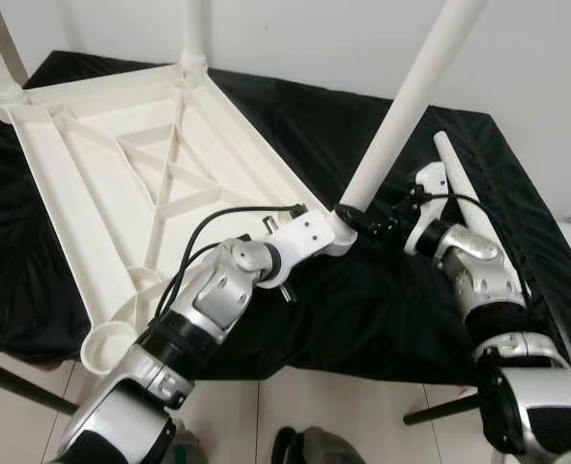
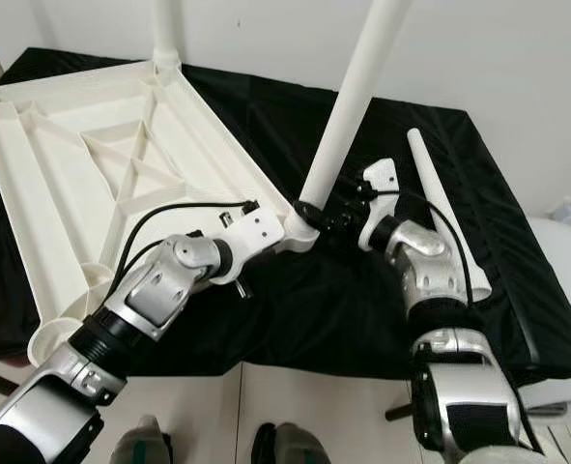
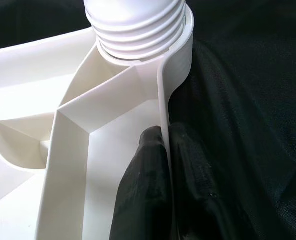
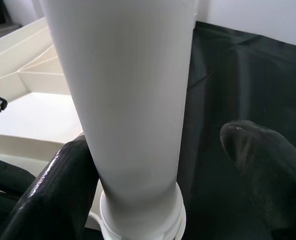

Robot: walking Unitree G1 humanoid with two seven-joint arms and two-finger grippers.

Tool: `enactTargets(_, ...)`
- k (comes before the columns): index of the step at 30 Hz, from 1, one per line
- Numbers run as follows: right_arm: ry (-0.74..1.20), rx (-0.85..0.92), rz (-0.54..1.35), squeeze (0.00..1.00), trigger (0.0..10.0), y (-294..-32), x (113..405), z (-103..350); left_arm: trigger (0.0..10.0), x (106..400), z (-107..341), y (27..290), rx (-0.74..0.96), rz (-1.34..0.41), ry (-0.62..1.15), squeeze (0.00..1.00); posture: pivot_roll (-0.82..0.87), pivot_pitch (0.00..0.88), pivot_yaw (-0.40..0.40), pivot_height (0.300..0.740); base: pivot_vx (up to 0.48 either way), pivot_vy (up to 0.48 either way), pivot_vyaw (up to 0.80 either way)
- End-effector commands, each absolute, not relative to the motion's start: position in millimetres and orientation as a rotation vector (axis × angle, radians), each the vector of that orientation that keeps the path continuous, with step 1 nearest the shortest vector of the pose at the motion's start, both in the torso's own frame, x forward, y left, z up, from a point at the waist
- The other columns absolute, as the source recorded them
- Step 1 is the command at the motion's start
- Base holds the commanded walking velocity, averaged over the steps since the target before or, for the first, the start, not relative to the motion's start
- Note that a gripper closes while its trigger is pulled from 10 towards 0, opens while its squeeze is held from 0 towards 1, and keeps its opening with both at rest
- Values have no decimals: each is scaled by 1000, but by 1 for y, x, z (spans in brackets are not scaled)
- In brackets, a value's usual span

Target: Building children table

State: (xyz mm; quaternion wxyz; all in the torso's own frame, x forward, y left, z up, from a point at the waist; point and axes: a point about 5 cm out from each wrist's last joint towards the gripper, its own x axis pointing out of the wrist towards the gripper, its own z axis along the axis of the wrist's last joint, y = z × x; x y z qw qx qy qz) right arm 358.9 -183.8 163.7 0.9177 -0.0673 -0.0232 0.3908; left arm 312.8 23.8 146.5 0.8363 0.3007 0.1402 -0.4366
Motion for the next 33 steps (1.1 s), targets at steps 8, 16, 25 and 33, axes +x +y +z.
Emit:
enactTargets(8, -5, -137, 848, 0, 0, -190, 357, 155, 10000, 312, 151, 17, 672, -947, 261, 0, 82, 7, -103, 740, 0, 0, 0)
enactTargets(16, -9, -110, 882, 0, 7216, -186, 349, 143, 10000, 311, 151, 14, 670, -956, 256, 0, 78, 1, -104, 740, 0, 0, 0)
enactTargets(25, -78, -35, 814, 0, 10000, -174, 344, 142, 10000, 308, 148, 13, 669, -963, 261, 0, 76, 0, -116, 740, 0, 0, 0)
enactTargets(33, -125, -4, 753, 0, 10000, -149, 332, 140, 10000, 309, 147, 14, 671, -962, 263, 0, 76, 0, -119, 740, 0, 0, 0)
